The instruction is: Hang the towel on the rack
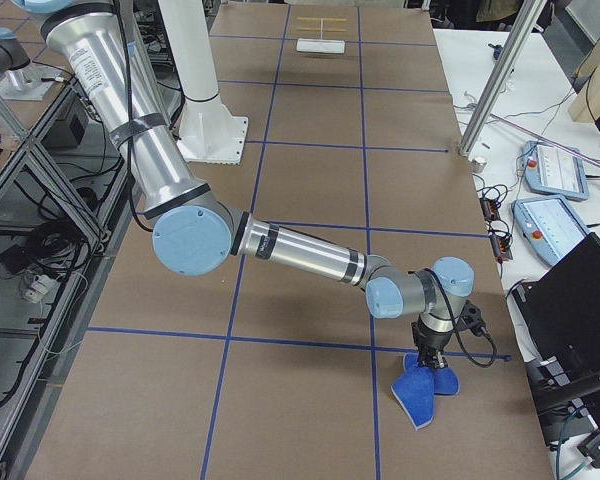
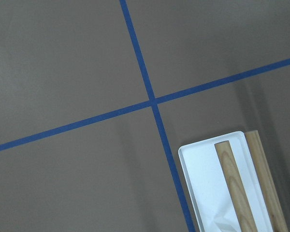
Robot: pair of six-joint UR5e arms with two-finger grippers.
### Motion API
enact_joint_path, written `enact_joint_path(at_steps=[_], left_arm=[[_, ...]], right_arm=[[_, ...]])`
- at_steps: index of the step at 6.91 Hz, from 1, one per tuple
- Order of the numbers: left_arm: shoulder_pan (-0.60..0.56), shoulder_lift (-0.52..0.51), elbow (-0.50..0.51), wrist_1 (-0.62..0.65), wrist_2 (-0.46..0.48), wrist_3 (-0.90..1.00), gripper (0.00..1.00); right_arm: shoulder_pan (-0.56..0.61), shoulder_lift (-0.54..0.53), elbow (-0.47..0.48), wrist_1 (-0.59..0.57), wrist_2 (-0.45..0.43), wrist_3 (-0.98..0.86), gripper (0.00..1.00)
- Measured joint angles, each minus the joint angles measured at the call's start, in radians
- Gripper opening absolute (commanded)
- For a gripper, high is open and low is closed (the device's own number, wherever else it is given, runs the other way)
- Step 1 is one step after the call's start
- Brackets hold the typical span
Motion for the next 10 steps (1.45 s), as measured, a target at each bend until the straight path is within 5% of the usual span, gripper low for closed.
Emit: enact_joint_path(at_steps=[3, 5, 7, 10], left_arm=[[0.000, -0.001, -0.002, 0.002, -0.001, -0.009, 0.99], [0.009, -0.015, -0.009, -0.030, -0.049, -0.126, 0.99], [0.069, -0.047, -0.015, -0.194, -0.115, -0.415, 0.98], [0.214, -0.180, -0.086, -0.316, -0.127, -0.897, 0.98]], right_arm=[[0.080, 0.021, 0.102, -0.083, 0.113, -0.003, 0.00], [0.104, 0.003, 0.386, -0.346, 0.170, 0.042, 0.00], [0.021, -0.046, 0.684, -0.512, 0.181, 0.286, 0.00], [-0.245, -0.051, 0.987, -0.559, 0.194, 0.946, 0.00]])
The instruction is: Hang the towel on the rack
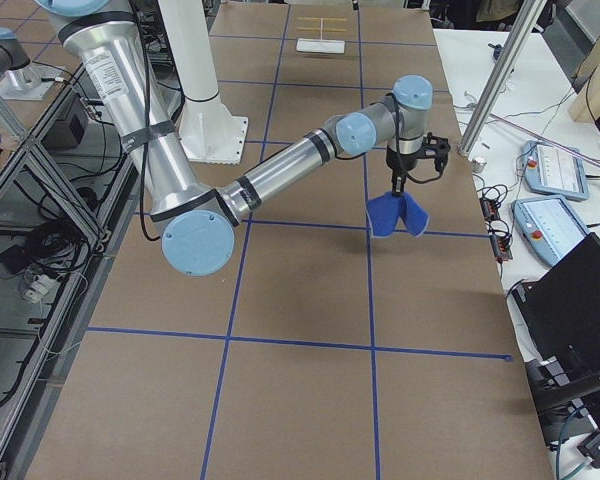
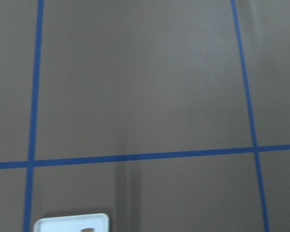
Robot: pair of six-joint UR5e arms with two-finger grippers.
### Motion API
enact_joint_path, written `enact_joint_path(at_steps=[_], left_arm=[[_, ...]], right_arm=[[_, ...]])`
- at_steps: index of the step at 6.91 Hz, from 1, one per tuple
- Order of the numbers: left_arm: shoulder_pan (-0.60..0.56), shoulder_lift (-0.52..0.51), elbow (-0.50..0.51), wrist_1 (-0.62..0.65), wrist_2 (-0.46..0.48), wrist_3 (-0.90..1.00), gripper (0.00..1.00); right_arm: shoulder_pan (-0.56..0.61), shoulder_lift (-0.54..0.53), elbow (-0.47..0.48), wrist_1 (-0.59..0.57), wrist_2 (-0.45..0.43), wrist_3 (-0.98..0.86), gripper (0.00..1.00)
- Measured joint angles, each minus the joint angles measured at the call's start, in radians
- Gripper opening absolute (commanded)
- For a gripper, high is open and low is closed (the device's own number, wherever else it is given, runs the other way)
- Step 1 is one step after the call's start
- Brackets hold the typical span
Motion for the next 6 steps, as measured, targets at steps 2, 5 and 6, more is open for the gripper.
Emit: enact_joint_path(at_steps=[2, 5, 6], left_arm=[[0.091, -0.131, -0.031, -0.005, 0.002, -0.284, 0.98], [0.178, -0.238, -0.037, -0.015, -0.001, -0.704, 0.98], [0.203, -0.272, -0.037, -0.031, -0.002, -0.879, 0.98]], right_arm=[[-0.139, 0.064, 0.097, -0.004, -0.002, 0.366, 0.00], [-0.245, 0.193, 0.125, 0.005, -0.019, 0.725, 0.00], [-0.268, 0.220, 0.125, 0.032, -0.049, 0.825, 0.00]])
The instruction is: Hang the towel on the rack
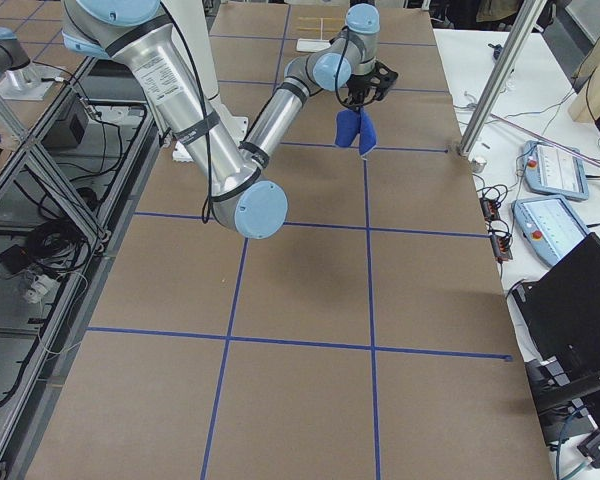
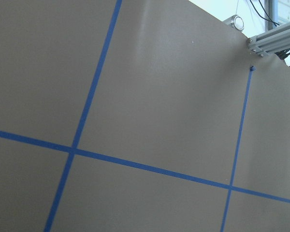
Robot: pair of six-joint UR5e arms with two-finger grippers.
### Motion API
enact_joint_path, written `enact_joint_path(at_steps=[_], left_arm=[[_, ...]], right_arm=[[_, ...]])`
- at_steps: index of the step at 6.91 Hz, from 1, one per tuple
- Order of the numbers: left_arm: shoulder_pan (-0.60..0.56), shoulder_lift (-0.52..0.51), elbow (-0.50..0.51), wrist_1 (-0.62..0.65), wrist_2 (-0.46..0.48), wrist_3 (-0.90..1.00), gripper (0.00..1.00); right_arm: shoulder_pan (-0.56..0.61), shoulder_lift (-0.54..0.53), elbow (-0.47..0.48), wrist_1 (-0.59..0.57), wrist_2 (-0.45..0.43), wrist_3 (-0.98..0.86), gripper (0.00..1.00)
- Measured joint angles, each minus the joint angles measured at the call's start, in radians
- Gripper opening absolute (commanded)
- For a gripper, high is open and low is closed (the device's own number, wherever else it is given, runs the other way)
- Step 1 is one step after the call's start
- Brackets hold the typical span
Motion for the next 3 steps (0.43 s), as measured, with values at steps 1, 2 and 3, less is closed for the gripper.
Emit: enact_joint_path(at_steps=[1, 2, 3], left_arm=[[0.029, -0.021, 0.000, -0.040, 0.000, -0.162, 0.98], [0.064, -0.029, 0.001, -0.101, 0.000, -0.306, 0.98], [0.096, -0.032, 0.004, -0.166, 0.000, -0.429, 0.98]], right_arm=[[-0.020, 0.015, -0.003, 0.060, -0.034, 0.104, 0.00], [-0.032, 0.025, -0.007, 0.116, -0.057, 0.183, 0.00], [-0.042, 0.041, -0.008, 0.146, -0.078, 0.238, 0.00]])
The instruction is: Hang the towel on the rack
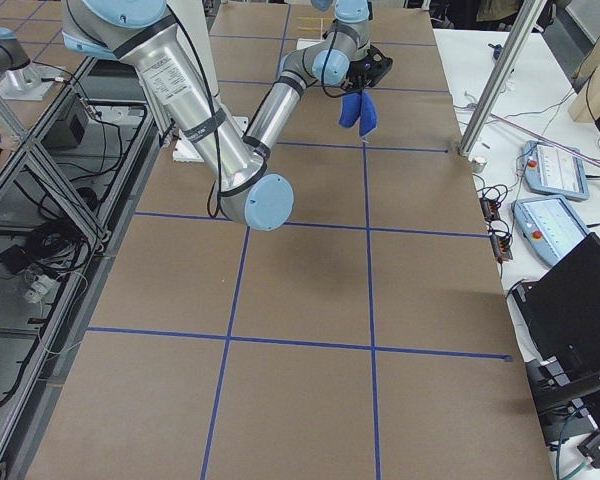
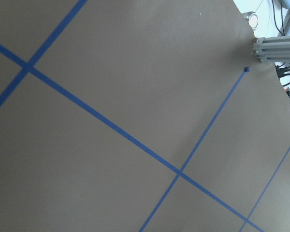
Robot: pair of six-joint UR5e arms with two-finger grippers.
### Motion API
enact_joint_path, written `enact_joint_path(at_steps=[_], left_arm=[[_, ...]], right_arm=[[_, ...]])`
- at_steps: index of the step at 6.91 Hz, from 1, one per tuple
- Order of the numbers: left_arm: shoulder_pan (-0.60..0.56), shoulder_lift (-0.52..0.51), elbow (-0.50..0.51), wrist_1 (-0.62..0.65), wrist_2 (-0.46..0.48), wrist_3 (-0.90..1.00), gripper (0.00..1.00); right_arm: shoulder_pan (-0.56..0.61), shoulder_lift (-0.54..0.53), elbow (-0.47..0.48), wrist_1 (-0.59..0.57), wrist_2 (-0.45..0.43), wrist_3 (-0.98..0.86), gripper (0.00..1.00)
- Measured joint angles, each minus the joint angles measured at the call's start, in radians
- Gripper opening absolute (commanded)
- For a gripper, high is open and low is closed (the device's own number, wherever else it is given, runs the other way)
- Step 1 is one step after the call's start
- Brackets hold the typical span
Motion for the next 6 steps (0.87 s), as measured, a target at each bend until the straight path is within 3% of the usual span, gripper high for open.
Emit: enact_joint_path(at_steps=[3, 6], left_arm=[[0.054, -0.033, 0.008, -0.132, 0.000, -0.366, 0.97], [0.069, -0.049, 0.032, -0.302, 0.021, -0.597, 0.97]], right_arm=[[-0.052, 0.060, -0.001, 0.066, -0.125, 0.138, 0.00], [-0.132, 0.069, 0.005, 0.197, -0.247, 0.225, 0.00]])
